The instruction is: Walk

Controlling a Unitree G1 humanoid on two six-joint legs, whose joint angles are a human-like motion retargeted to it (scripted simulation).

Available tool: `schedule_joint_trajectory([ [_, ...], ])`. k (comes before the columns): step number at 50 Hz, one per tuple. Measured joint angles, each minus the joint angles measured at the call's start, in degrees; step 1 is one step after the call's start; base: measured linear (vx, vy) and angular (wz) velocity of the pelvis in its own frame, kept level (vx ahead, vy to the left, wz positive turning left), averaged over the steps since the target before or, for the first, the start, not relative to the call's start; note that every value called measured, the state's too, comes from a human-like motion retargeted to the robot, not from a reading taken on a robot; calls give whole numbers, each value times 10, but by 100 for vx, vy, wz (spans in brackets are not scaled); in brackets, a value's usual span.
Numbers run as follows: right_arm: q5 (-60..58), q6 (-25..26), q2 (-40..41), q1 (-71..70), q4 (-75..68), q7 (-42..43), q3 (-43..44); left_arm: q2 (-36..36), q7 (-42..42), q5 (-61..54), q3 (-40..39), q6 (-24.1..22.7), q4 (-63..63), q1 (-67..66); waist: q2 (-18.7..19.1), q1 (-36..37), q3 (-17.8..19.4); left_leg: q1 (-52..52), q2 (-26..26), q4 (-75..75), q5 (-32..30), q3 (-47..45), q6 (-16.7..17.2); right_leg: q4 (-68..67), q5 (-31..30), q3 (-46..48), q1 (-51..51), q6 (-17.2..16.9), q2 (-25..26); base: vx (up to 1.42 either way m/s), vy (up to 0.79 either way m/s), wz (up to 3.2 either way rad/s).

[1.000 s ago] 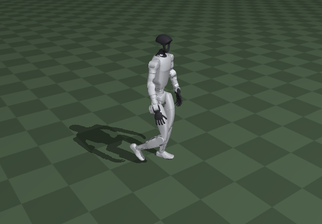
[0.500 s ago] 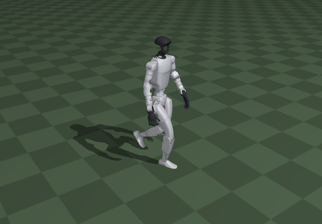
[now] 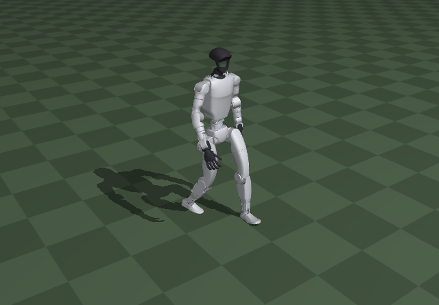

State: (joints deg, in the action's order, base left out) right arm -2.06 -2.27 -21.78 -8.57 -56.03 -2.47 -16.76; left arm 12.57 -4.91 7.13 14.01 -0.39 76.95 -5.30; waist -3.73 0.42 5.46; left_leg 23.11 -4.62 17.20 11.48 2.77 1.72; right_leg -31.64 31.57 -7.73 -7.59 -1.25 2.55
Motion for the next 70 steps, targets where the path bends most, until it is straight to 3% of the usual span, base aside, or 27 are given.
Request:
schedule_joint_trajectory([
  [3, -7, 7, 17, 12, -31, -6, 0, 4, 0, -3, 4, 3, 6, 9, -20, -2, -11, -4, -25, 65, -9, -12, -16, -79, -25, -8, 1, -21, -30, 64, 16, -55],
  [7, -13, 14, 37, 25, -74, -26, -4, 21, -3, -12, 14, 1, -2, 36, -45, -15, -20, -45, -56, 79, 21, -28, -53, -223, -146, -11, 42, -65, -67, 59, 18, -37],
  [9, -15, 16, 43, 29, -90, -35, -9, 33, 0, -14, 21, -2, -13, 54, -51, -28, -22, -75, -65, 63, 32, -31, -66, -291, -183, -3, 79, -69, -82, 56, 18, -24],
  [12, -11, 16, 46, 27, -104, -41, -16, 55, 8, -18, 28, -4, -30, 88, -48, -48, -19, -132, -68, 18, 40, -31, -72, -361, -176, 24, 141, -50, -103, 54, 17, -24],
  [15, -2, 12, 49, 36, -107, -34, -22, 74, 26, -26, 31, -8, -45, 115, -48, -74, -18, -176, -77, -5, 58, -31, -70, -385, -118, 57, 200, -29, -128, 54, 14, -11],
  [19, 16, 6, 49, 37, -106, -21, -21, 94, 47, -48, 22, -14, -59, 163, -34, -104, -3, -251, -70, -75, 65, -21, -61, -319, -75, 102, 267, -17, -130, 54, 10, -4],
  [22, 25, 6, 52, 39, -109, -14, -20, 104, 61, -66, 15, -19, -72, 193, -24, -122, 12, -299, -59, -107, 78, -13, -57, -232, -81, 129, 303, -23, -119, 54, 6, 2],
  [32, 29, 13, 72, 58, -131, -9, -15, 96, 62, -74, 10, -35, -103, 208, -5, -138, 26, -399, -28, -118, 150, -8, -63, 75, -192, 173, 348, -75, -75, 52, -1, -10],
  [38, 20, 16, 77, 72, -135, -11, -3, 60, 35, -42, 13, -23, -78, 164, 1, -141, 19, -429, -11, -34, 203, -9, -67, 19, -236, 178, 349, -64, -70, 54, -7, -4],
  [40, 15, 16, 74, 74, -133, -12, 0, 44, 24, -31, 14, -17, -57, 145, 10, -142, 20, -430, 1, 23, 213, 1, -61, -18, -242, 175, 343, -53, -58, 54, -9, -5],
  [47, 7, 14, 58, 74, -86, -11, -7, 3, -6, 2, 28, 2, 10, 81, 62, -124, 15, -325, 67, 352, 109, 7, 6, -30, -203, 169, 293, 3, 31, 47, -10, -27],
  [52, 11, 8, 38, 56, -40, 5, -11, 1, -8, 10, 39, 5, 1, 70, 68, -88, 11, -211, 99, 490, 141, -23, -24, 18, -185, 157, 241, 8, 54, 41, -9, -31],
  [56, 16, 3, 25, 38, -10, 23, -12, 6, 2, 2, 42, 2, -24, 79, 60, -58, 16, -147, 91, 467, 198, -33, -51, 56, -177, 141, 194, 1, 53, 36, -7, -36],
  [60, 16, -2, 22, 23, 8, 33, -17, 8, 17, -8, 43, -4, -45, 94, 50, -38, 24, -123, 63, 366, 218, -26, -61, 81, -168, 120, 149, -7, 46, 30, -3, -39],
  [70, 0, 3, 36, 18, -27, 14, -40, -2, 27, -5, 61, -12, -59, 132, 47, -43, 20, -166, 17, 190, 150, 10, -45, 107, -141, 84, 77, -11, 39, 20, 2, -25],
])
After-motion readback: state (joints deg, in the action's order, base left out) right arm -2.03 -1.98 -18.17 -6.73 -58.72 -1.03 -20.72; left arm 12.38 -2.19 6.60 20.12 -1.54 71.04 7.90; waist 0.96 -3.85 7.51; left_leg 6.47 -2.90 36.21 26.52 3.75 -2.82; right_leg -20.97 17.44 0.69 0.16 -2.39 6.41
